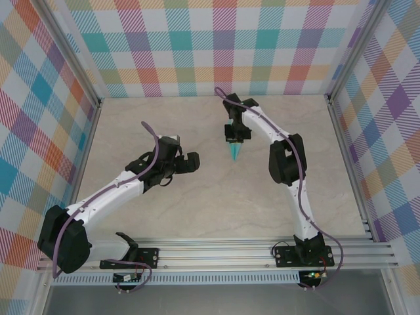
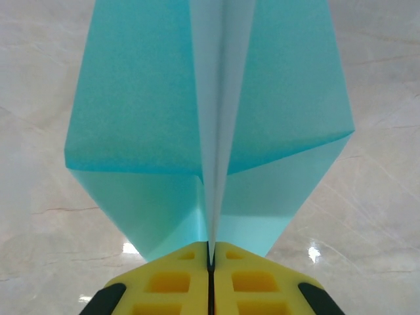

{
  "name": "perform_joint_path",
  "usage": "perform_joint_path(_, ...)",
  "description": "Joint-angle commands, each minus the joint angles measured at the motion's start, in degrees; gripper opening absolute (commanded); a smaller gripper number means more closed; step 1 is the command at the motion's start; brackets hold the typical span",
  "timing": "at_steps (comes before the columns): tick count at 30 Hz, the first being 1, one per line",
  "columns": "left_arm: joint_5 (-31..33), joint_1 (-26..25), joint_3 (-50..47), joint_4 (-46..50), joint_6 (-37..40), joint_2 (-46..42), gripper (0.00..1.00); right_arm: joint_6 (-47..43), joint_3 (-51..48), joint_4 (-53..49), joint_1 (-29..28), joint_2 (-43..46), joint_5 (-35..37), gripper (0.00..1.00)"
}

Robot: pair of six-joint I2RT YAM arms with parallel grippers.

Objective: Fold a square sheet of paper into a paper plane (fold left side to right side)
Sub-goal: Place the paper plane at the top-center of the table.

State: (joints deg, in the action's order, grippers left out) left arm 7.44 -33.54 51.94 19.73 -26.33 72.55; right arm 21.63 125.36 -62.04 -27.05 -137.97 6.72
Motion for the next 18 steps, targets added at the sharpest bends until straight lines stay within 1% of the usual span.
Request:
perform_joint_path(1, -1.1, 0.4, -0.56, 1.46, -0.32, -1.14, 1.0, 0.86, 2.17, -3.87, -0.29, -1.74, 1.1, 0.07)
perform_joint_path(4, -1.5, 0.41, -0.87, 0.87, -0.39, -1.23, 1.0, 0.56, 2.17, -3.81, -0.28, -2.25, 1.09, 0.09)
perform_joint_path(8, -1.8, 0.4, -0.79, 0.62, -0.38, -0.88, 1.0, 0.25, 2.17, -3.28, -0.33, -2.23, 0.25, 0.2)
perform_joint_path(11, -2.15, 0.42, -0.58, 0.58, -0.35, -0.41, 1.0, 0.17, 2.43, -3.28, -0.29, -2.08, -0.35, 0.22)
perform_joint_path(18, -2.28, 0.4, -0.42, 0.36, -0.68, 0.28, 1.0, -1.13, 2.57, -4.46, -0.31, 0.23, -0.66, 0.34)
